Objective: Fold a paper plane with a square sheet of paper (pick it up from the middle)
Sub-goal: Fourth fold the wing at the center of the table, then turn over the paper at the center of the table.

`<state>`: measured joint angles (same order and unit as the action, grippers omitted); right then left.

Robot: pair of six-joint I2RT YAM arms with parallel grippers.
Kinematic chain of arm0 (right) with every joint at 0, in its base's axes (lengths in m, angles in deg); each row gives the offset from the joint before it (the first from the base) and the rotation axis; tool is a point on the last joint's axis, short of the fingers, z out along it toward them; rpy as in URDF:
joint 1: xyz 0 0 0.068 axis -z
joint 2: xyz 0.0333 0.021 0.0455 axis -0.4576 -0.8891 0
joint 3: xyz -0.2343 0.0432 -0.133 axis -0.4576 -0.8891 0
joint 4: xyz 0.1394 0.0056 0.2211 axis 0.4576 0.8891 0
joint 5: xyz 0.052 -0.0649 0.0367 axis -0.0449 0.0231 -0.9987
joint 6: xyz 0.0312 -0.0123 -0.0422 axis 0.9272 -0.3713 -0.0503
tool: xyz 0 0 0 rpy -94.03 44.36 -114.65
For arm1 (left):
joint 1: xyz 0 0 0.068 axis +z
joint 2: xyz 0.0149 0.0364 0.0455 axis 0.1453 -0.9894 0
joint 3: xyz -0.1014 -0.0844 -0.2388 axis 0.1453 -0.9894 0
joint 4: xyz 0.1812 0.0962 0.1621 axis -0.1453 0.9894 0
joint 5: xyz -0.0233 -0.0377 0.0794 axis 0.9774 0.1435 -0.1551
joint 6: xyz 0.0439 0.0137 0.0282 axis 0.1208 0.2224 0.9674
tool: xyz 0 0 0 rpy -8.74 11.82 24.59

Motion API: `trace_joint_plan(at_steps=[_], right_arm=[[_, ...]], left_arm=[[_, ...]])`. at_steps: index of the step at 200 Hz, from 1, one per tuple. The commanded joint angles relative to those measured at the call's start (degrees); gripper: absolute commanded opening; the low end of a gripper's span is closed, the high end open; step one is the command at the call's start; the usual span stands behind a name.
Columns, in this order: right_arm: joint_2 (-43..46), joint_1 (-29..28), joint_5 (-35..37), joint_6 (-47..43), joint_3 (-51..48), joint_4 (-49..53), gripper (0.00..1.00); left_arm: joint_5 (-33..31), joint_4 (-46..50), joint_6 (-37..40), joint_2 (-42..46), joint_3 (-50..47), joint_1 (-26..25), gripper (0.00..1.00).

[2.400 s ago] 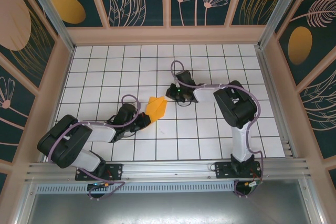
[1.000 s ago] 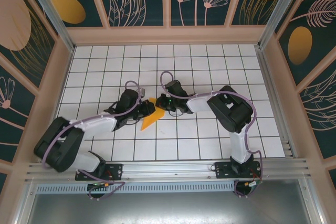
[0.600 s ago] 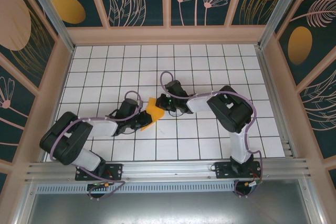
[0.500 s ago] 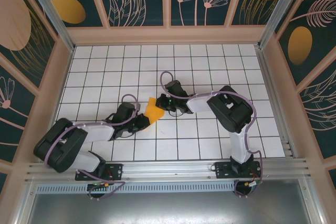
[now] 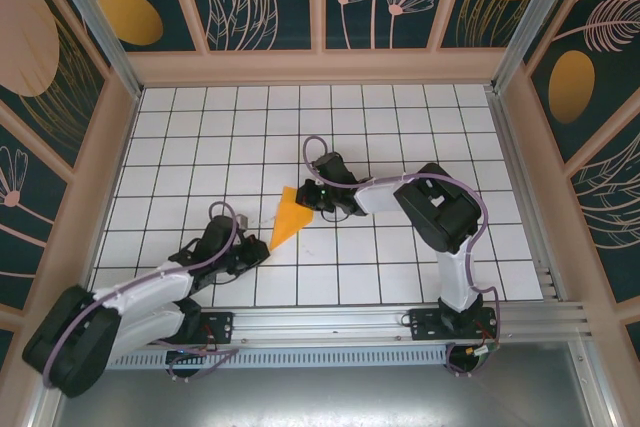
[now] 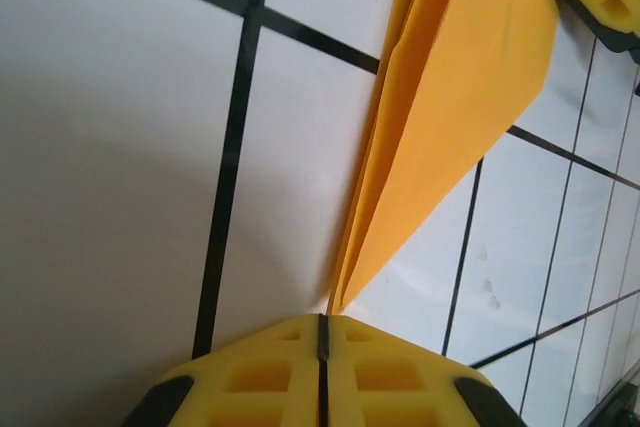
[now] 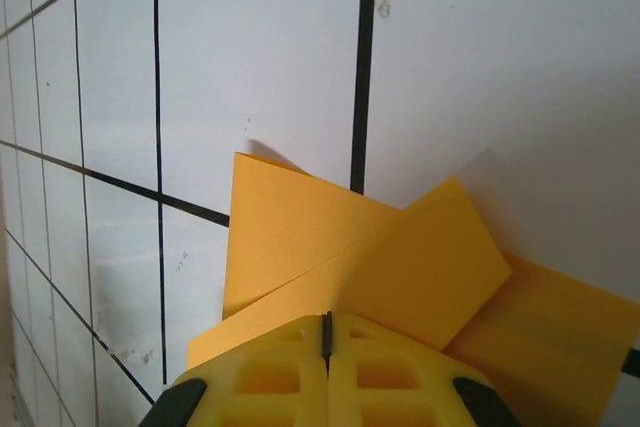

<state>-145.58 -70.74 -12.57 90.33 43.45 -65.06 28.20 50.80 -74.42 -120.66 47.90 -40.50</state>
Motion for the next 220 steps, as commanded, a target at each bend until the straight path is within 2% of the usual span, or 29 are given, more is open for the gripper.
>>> trace_joint_plan(at_steps=[1,20,41,57,80,99,113,127,138,145,166,190,220], right_arm=[[-3.6,0.2,1.8,-11.1,0.9,10.9,0.03],[-3.4,0.3,0.1,-20.9,2.5,15.0,0.03],[-3.6,0.6,-2.4,-29.1,5.2,18.7,0.03],[-3.0,1.3,-3.2,-31.9,8.0,21.7,0.05],[1.0,1.7,-4.5,-31.2,10.1,21.9,0.08],[4.5,1.7,-3.1,-27.6,10.6,21.5,0.13],[6.1,1.6,0.7,-23.6,10.4,22.2,0.18],[7.8,1.8,4.7,-17.8,7.6,21.7,0.24],[10.1,1.6,6.5,-13.7,4.0,19.9,0.24],[11.8,1.5,7.2,-10.6,1.1,17.7,0.30],[14.8,1.5,7.5,-2.9,-4.2,14.7,0.39],[16.2,1.2,9.6,3.4,-6.8,14.6,0.45],[15.0,1.0,6.3,8.8,-8.8,10.5,0.49]], left_arm=[[-2.7,7.7,0.0,5.9,1.1,0.1,0.12],[-4.4,8.1,1.7,7.8,3.3,0.1,0.15],[-6.4,7.9,4.4,4.0,6.8,0.2,0.16],[-6.6,6.7,6.7,-2.2,10.9,0.2,0.16],[-7.6,6.4,10.5,-10.5,17.1,0.6,0.13],[-7.7,4.9,12.2,-14.9,20.3,1.4,0.16],[-7.9,5.1,13.4,-17.3,22.5,1.7,0.17],[-8.5,5.0,15.0,-19.0,23.7,1.8,0.24],[-9.9,6.0,16.4,-20.4,24.8,2.1,0.24],[-10.3,6.2,17.0,-21.2,25.3,2.3,0.24],[-8.3,5.4,18.6,-22.6,26.3,2.4,0.29],[-8.7,5.0,19.9,-24.4,27.4,2.5,0.35],[-7.1,4.7,20.9,-26.2,28.0,2.5,0.40]])
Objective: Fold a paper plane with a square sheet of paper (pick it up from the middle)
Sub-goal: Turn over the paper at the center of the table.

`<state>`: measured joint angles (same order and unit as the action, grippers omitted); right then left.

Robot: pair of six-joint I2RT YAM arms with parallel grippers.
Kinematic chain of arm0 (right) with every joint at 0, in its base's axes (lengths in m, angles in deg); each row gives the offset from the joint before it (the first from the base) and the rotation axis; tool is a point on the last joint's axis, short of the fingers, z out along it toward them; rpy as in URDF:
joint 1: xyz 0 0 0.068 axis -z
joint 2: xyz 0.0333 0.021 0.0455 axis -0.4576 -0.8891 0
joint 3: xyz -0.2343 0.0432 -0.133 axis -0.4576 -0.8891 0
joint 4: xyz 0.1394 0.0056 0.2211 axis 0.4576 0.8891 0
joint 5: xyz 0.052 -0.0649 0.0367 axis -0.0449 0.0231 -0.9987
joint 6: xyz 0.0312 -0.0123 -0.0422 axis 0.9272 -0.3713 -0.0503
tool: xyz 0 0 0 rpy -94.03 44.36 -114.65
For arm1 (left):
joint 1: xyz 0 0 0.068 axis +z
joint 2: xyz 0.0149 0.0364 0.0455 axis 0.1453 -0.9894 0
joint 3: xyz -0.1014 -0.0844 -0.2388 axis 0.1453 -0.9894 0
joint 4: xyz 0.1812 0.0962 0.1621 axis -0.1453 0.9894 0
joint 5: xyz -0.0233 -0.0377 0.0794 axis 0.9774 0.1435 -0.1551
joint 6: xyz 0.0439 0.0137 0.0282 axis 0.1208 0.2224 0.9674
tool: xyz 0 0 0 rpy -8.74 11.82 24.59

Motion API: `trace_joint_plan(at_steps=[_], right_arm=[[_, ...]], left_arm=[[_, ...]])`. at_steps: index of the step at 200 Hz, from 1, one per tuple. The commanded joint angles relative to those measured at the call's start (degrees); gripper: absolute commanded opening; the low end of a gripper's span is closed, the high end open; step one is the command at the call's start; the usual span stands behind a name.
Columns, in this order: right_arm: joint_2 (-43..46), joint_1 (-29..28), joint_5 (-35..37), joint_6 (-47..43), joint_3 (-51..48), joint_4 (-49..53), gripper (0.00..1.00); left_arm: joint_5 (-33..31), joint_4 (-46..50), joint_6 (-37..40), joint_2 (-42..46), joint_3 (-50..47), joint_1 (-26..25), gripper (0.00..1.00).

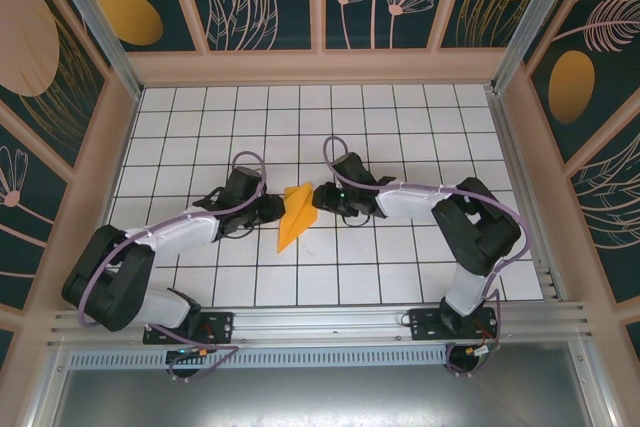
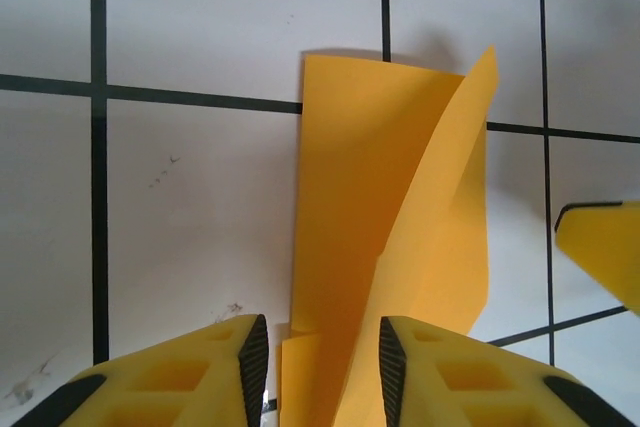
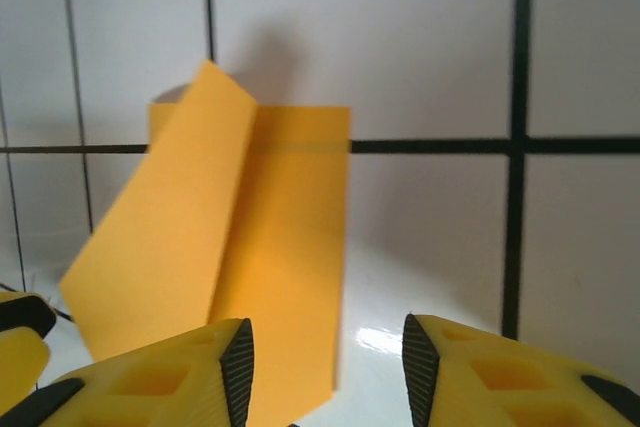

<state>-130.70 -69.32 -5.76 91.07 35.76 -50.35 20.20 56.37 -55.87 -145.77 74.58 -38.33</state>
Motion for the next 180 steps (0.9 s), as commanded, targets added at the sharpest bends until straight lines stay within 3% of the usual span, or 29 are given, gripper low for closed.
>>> trace_joint_plan(at_steps=[1,46,94,180], right_arm=[[0.1,-0.4,-0.7,8.1,-1.1,-4.2,0.50],[-2.9,-1.5,-3.4,11.6,-0.8,-7.0,0.50],[-4.4,-3.1,-3.6,13.2,-0.8,-7.2,0.49],[-6.2,-3.7,-4.7,17.5,-1.1,-7.4,0.46]], left_arm=[[0.9,-1.0,2.4,-1.2,1.3,0.4,0.40],[2.6,-1.1,3.2,-1.7,2.4,0.3,0.43],[2.4,0.4,4.5,-6.8,3.9,0.3,0.33],[3.7,0.8,5.2,-14.6,5.3,0.3,0.27]])
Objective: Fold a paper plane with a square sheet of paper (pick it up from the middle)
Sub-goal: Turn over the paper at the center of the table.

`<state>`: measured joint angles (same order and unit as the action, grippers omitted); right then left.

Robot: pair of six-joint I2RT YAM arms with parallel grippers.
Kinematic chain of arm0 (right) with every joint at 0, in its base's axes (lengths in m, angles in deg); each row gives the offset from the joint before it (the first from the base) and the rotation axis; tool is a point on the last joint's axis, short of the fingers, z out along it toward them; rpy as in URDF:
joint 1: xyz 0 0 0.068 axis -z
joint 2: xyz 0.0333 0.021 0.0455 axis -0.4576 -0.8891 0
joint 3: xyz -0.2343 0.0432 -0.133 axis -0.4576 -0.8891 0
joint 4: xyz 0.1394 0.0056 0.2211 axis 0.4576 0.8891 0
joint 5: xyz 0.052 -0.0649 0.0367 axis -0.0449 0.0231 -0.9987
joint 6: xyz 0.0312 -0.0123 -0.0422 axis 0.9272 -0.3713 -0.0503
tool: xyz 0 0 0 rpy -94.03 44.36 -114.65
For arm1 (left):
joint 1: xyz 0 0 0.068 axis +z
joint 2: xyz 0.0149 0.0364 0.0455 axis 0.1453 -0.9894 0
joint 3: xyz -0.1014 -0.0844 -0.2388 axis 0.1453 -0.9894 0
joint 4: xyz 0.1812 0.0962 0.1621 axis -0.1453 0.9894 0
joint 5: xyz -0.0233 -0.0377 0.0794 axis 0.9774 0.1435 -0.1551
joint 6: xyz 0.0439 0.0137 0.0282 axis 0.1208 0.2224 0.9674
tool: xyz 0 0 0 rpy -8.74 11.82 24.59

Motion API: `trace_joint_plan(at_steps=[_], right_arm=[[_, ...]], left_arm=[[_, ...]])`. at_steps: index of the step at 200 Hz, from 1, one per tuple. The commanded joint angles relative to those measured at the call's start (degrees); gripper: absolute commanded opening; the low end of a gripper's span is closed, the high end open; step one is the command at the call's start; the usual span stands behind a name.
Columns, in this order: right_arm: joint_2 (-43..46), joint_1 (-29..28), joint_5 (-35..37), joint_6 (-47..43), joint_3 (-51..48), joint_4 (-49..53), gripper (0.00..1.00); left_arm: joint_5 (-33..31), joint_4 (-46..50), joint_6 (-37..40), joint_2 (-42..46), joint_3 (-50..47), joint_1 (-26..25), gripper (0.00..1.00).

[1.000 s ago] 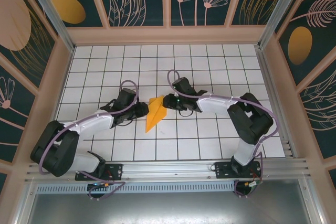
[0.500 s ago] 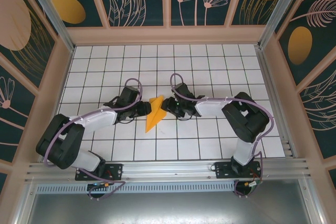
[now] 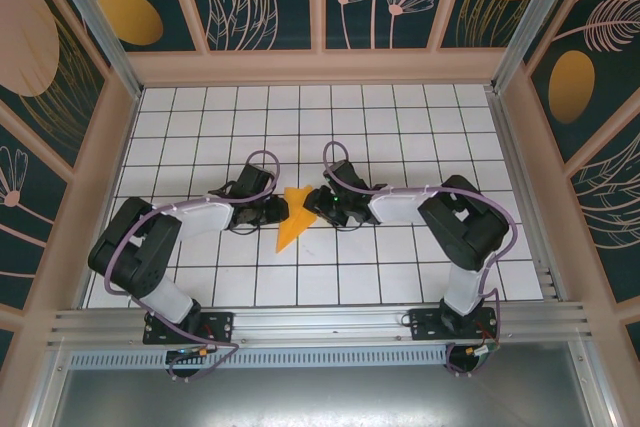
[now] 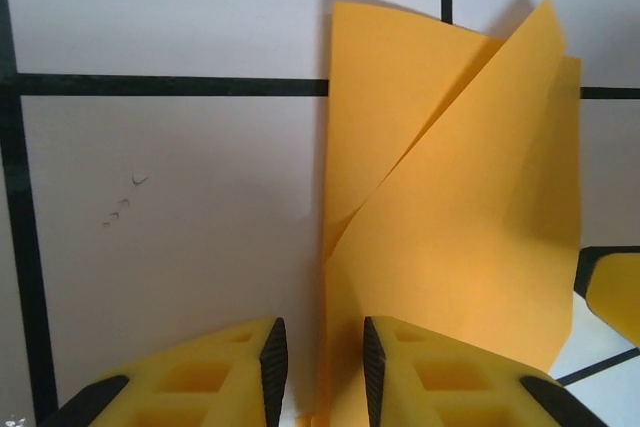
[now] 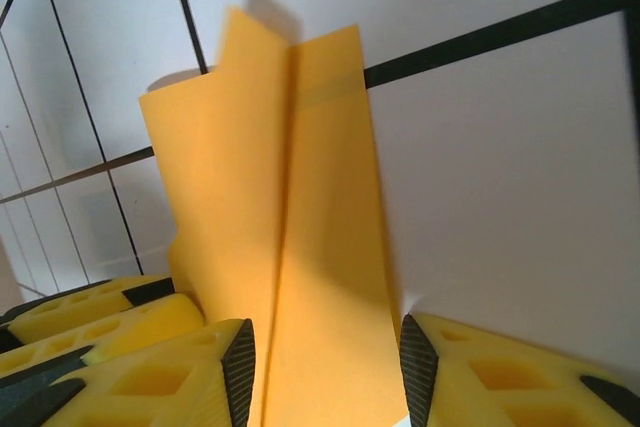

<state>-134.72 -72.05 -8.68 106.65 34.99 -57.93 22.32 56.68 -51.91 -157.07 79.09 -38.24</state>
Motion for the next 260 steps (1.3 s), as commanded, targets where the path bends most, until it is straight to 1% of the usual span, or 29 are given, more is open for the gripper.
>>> trace_joint_plan(at_steps=[1,22,38,54,74,91,104,128,146,169,199,221,233,251,260], right_arm=[[-2.2,-1.0,-1.7,2.0,-0.3,0.2,0.46],[-2.2,-0.9,-2.8,2.2,-0.5,-3.4,0.46],[-2.6,-0.8,-2.1,1.2,1.8,-0.6,0.46],[-2.5,-0.7,-2.3,1.1,2.3,-0.8,0.47],[-2.5,-0.2,-3.2,1.0,2.0,-3.1,0.47],[-2.9,0.4,-6.0,0.1,1.8,-7.4,0.49],[-3.7,1.1,-7.9,-1.2,2.4,-9.1,0.49],[-4.5,2.0,-8.5,-3.9,3.0,-10.8,0.51],[-5.8,2.8,-10.6,-5.4,4.2,-11.7,0.51],[-7.2,3.2,-11.6,-7.5,5.9,-13.0,0.52],[-8.7,3.9,-11.5,-9.8,8.1,-11.9,0.51],[-9.3,4.0,-13.7,-9.7,8.0,-12.1,0.46],[-9.3,3.7,-12.3,-9.6,7.3,-11.6,0.40],[-10.0,3.6,-12.6,-9.5,6.9,-11.8,0.30],[-10.1,3.5,-12.4,-9.8,7.0,-12.2,0.27]], left_arm=[[1.6,0.5,1.2,-3.3,0.8,0.2,0.27],[1.4,0.5,1.2,-3.8,0.8,0.2,0.26],[1.3,0.3,1.0,-4.0,0.7,0.2,0.24],[0.9,0.5,0.8,-4.1,0.7,0.2,0.23],[0.7,0.4,0.5,-3.9,0.2,0.2,0.22],[0.9,0.3,0.4,-4.3,0.2,0.2,0.21],[0.8,0.2,0.4,-4.7,0.4,0.3,0.20],[0.5,0.0,0.1,-4.6,0.3,0.2,0.18],[0.3,0.0,-0.1,-4.7,0.4,0.2,0.18],[0.6,-0.6,-0.6,-4.6,0.2,0.3,0.17],[0.6,-1.2,-1.4,-4.6,-0.3,0.2,0.18],[0.5,-1.8,-1.9,-3.7,-0.8,0.3,0.17],[0.3,-1.9,-2.2,-2.6,-1.1,0.2,0.18],[1.6,-3.2,-2.6,-1.4,-1.6,0.3,0.19],[1.8,-3.6,-2.8,-0.7,-1.9,0.3,0.19]])
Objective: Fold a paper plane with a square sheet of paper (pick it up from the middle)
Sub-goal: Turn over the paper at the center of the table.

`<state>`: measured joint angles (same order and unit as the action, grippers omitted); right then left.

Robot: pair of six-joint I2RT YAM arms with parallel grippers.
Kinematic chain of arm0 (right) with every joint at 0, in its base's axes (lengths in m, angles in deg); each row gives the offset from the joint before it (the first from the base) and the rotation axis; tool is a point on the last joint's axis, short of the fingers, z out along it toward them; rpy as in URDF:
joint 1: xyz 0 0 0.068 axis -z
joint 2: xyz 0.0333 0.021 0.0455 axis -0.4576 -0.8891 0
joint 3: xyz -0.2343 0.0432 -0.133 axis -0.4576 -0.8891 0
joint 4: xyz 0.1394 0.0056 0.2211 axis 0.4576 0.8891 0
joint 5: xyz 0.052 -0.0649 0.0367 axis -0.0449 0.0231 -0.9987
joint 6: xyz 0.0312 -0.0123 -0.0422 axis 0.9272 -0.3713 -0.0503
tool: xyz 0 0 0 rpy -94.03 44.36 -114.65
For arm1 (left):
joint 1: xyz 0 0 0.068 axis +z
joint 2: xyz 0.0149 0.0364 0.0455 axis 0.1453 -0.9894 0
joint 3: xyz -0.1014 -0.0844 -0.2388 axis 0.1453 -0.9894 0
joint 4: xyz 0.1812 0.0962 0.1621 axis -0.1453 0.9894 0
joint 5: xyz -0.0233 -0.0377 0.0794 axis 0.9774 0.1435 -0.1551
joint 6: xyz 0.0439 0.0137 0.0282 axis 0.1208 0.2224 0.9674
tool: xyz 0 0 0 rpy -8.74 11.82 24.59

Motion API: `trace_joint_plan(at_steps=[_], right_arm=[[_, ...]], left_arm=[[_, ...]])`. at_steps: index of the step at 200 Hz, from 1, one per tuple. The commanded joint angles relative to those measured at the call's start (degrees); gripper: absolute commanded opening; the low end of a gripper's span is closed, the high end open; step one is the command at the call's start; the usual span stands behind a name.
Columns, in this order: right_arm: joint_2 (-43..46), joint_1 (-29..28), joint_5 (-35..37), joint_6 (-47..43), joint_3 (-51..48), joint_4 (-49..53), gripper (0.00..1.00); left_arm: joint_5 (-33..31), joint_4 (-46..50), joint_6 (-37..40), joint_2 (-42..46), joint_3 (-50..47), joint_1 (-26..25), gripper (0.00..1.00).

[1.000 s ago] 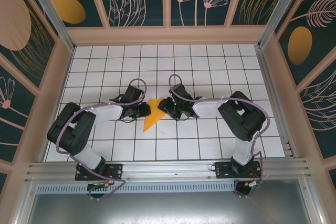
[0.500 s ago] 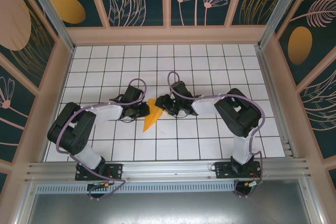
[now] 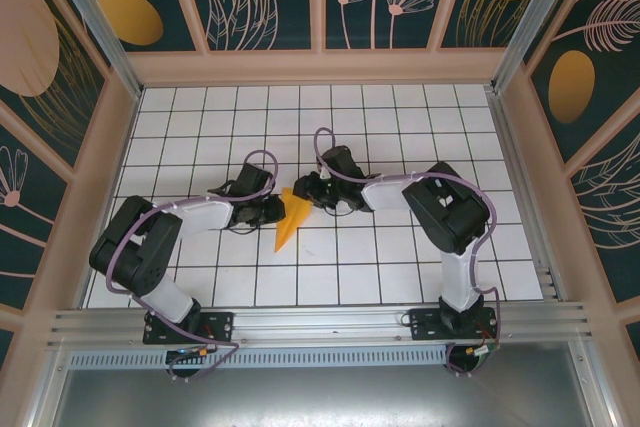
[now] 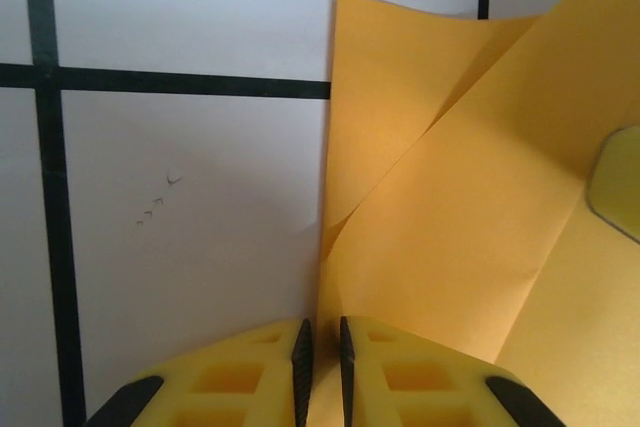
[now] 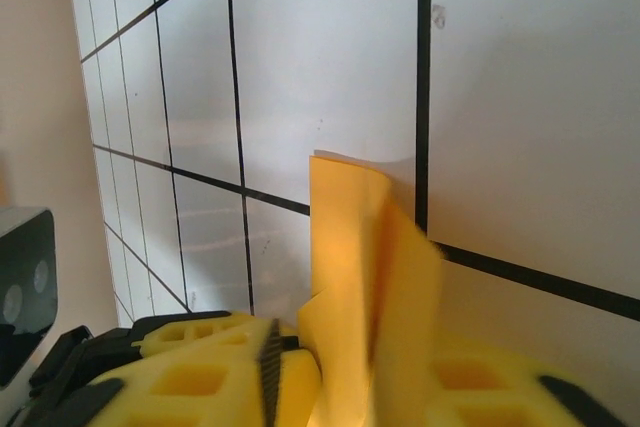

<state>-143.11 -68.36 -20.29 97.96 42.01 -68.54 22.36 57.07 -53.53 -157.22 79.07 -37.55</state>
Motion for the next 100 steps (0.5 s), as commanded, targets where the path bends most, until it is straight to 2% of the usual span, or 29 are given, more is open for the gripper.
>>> trace_joint_plan(at_steps=[1,30,44,70,87,100], right_arm=[[-1.7,-0.3,-0.8,-1.2,0.1,-1.7,0.27],[-3.7,-0.2,-1.6,-3.0,2.7,-0.5,0.23],[-4.4,-0.2,-2.0,-3.7,3.6,-0.2,0.13],[-1.3,0.0,-0.7,-5.5,3.3,1.2,0.06],[1.3,0.4,0.2,-8.4,4.5,5.9,0.01],[4.0,0.5,4.3,-12.3,6.5,13.8,0.01]], left_arm=[[1.8,-4.1,-1.2,-0.5,-1.8,-0.4,0.19],[2.8,-4.8,-1.5,2.1,-2.5,-0.5,0.21],[1.8,-4.3,-1.8,3.2,-2.5,-0.4,0.22],[-0.8,-3.1,-2.7,7.7,-3.5,-0.4,0.26],[-3.1,-2.4,-3.5,12.8,-4.5,-0.5,0.31],[-5.8,-1.5,-3.8,17.1,-5.2,-0.4,0.34]])
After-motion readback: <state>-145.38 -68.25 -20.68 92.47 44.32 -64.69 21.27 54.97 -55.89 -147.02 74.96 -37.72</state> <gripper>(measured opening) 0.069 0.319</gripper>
